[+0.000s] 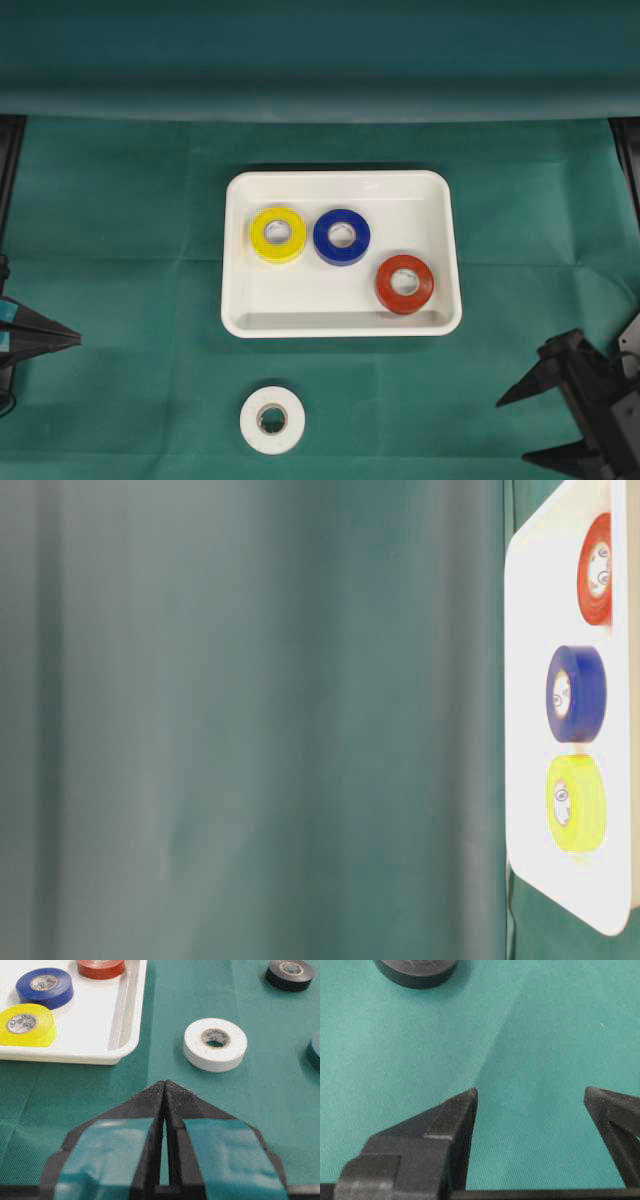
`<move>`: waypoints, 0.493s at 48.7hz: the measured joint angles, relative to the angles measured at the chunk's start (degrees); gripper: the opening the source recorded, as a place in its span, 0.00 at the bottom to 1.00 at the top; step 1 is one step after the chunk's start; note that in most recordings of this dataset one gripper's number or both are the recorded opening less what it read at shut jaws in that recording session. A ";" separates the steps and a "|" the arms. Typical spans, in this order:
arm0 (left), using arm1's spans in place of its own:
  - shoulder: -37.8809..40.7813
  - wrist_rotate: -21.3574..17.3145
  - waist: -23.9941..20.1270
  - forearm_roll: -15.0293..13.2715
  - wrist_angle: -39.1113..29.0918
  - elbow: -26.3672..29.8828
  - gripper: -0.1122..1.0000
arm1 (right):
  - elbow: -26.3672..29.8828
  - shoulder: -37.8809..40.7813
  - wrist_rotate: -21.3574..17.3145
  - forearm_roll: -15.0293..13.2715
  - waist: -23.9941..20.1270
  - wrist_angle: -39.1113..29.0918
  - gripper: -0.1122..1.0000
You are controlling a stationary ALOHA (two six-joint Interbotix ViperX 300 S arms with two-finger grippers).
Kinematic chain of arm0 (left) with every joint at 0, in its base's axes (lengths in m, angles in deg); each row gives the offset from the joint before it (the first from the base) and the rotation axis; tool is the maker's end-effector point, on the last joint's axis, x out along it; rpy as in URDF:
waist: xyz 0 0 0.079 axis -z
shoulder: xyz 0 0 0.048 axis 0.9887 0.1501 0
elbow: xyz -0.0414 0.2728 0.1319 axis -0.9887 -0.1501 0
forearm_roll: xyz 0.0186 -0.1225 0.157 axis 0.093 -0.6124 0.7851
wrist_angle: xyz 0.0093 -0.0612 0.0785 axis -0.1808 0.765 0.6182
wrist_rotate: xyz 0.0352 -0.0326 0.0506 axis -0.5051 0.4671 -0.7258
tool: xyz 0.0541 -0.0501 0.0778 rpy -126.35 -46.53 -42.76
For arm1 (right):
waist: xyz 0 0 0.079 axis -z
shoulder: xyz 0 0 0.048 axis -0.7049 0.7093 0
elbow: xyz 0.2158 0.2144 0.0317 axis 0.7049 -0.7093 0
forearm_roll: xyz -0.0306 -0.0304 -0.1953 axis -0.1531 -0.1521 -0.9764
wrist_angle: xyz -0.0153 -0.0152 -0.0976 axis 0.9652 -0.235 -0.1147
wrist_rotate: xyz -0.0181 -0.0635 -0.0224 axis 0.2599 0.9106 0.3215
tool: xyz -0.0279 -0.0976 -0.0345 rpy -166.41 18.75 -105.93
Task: Put the tape into the white case with the right arm.
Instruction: 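Move the right gripper down over the black tape roll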
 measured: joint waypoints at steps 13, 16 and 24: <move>0.00 0.00 0.00 0.00 0.00 0.00 0.10 | 8.35 11.95 0.00 -0.09 -2.20 3.08 0.65; 0.00 0.00 0.00 0.00 0.00 0.00 0.10 | 10.46 14.85 0.00 -0.09 -2.46 4.13 0.65; 0.00 0.00 0.00 0.00 0.00 0.00 0.10 | 15.64 21.88 0.00 0.00 -3.08 6.06 0.65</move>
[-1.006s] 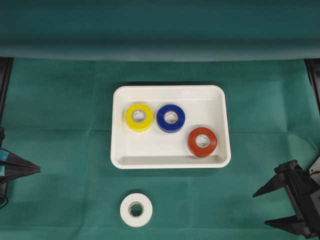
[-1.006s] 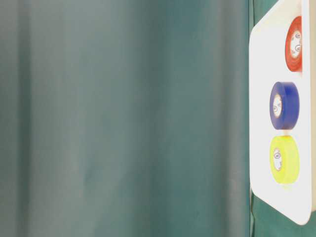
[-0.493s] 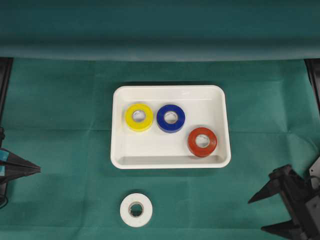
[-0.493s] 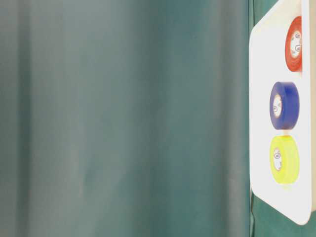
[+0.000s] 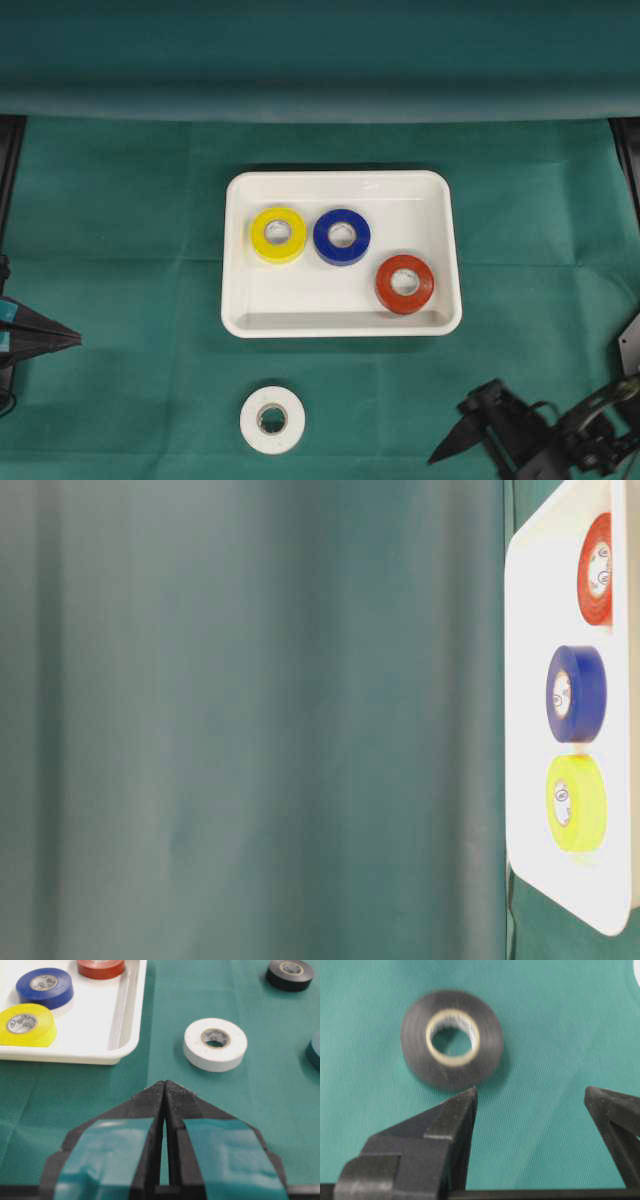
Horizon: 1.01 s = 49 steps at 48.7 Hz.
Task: Put the tape into the white case with the right arm.
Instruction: 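Move the right gripper down over the black tape roll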
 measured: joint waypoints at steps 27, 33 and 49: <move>0.00 0.00 0.00 0.09 0.00 0.00 0.10 | 9.40 10.46 -0.44 -0.09 -2.02 -1.58 0.65; 0.00 0.09 0.00 0.00 0.00 0.00 0.10 | 10.55 12.30 -0.53 -0.09 -2.46 -3.96 0.65; 0.00 0.00 0.00 0.00 0.62 -0.44 0.10 | 13.80 16.08 -0.62 1.14 -4.13 -10.37 0.65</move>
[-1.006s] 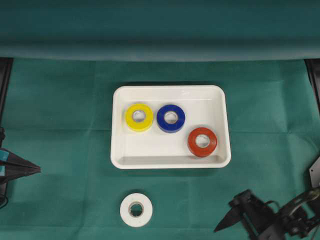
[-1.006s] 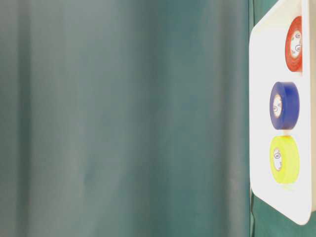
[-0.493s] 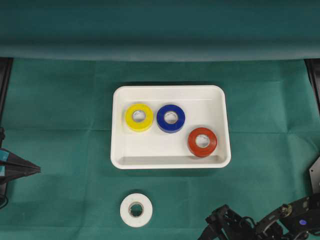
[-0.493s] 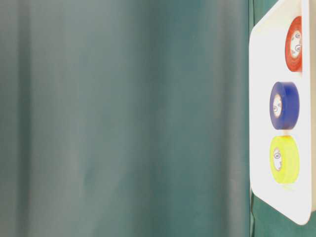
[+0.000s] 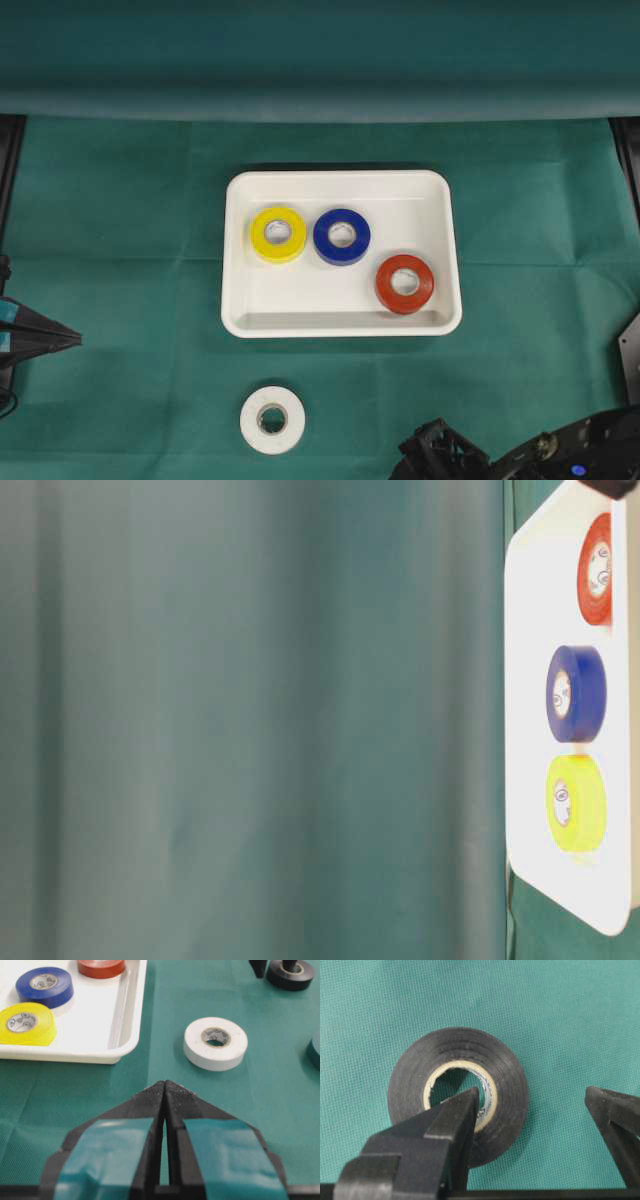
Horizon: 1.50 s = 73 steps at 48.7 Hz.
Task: Put the tape into the white case with the right arm.
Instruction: 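Move the right gripper down over the black tape roll, then close the right gripper in the black tape's core and lift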
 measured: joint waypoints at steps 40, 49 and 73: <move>0.00 0.00 0.00 0.00 0.00 -0.18 0.10 | 2.46 2.37 -0.88 2.64 -1.14 -4.13 0.12; 0.00 0.09 0.00 0.00 0.09 -0.18 0.10 | 2.46 2.02 -0.88 2.64 -1.32 -4.66 0.12; 0.00 0.09 0.00 0.00 0.09 -0.09 0.10 | 3.52 -3.87 -0.79 2.64 -1.49 -10.99 0.10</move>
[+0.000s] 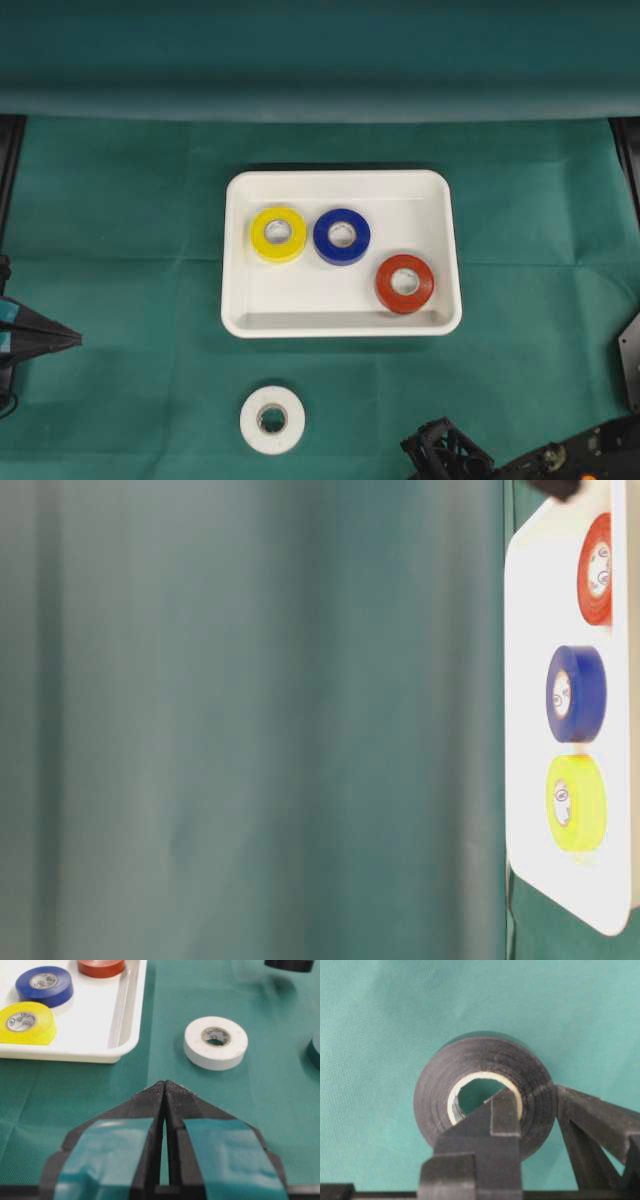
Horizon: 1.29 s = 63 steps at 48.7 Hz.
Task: Put the tape into the white case with the right arm.
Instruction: 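Close the right gripper in the black tape's core and lift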
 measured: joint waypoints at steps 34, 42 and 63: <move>0.00 0.00 0.00 0.00 0.00 0.00 0.10 | 2.90 -2.20 0.00 0.09 2.02 -9.40 0.10; 0.00 -0.09 0.00 0.00 0.00 -0.09 0.10 | 2.20 -4.66 0.00 0.00 6.06 -9.49 0.10; 0.00 -0.09 0.00 0.00 0.00 -0.09 0.10 | -2.46 -10.81 0.44 -4.31 24.35 -9.14 0.10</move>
